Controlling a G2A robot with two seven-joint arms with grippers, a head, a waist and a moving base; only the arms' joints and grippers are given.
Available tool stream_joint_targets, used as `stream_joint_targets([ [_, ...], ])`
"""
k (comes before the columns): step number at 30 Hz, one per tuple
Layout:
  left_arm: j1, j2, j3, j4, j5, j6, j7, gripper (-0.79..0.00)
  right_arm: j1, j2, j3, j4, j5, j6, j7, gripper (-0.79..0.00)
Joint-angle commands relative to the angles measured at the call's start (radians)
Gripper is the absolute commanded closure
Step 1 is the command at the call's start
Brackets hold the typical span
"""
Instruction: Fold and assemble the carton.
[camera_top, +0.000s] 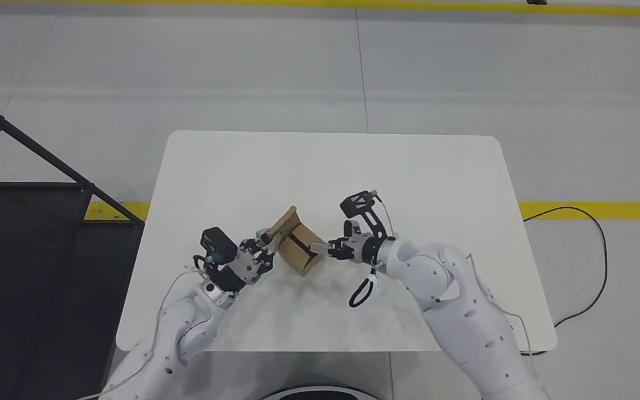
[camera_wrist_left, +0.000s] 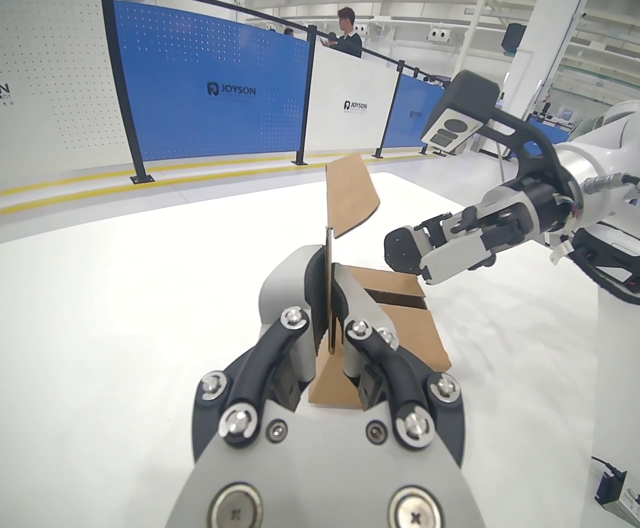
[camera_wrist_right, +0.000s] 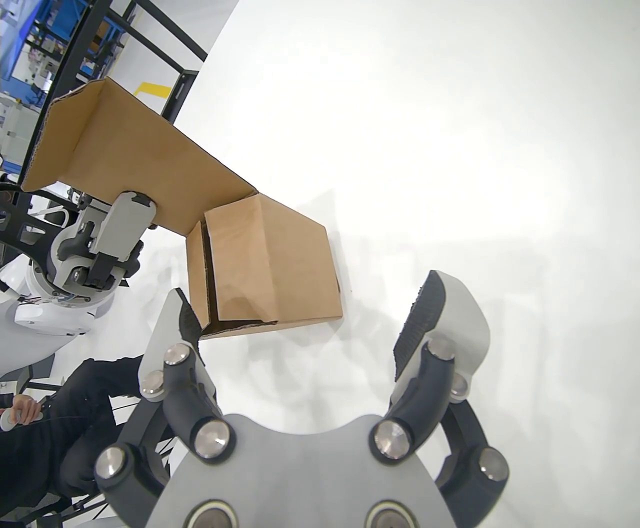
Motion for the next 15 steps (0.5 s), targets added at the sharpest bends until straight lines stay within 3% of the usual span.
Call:
stream_joint_targets([
  [1,0.003,-0.002,0.001,-0.004,0.01,0.017,0.004,0.0,0.0,0.0,0.001,0.001,0.002,0.0,-0.001,-0.785],
  [15,0.038,-0.012,0.027,-0.044,0.18,0.17,0.034,0.0,-0.01,0.005,0.016,-0.011,0.014,0.004,-0.017,-0.785],
])
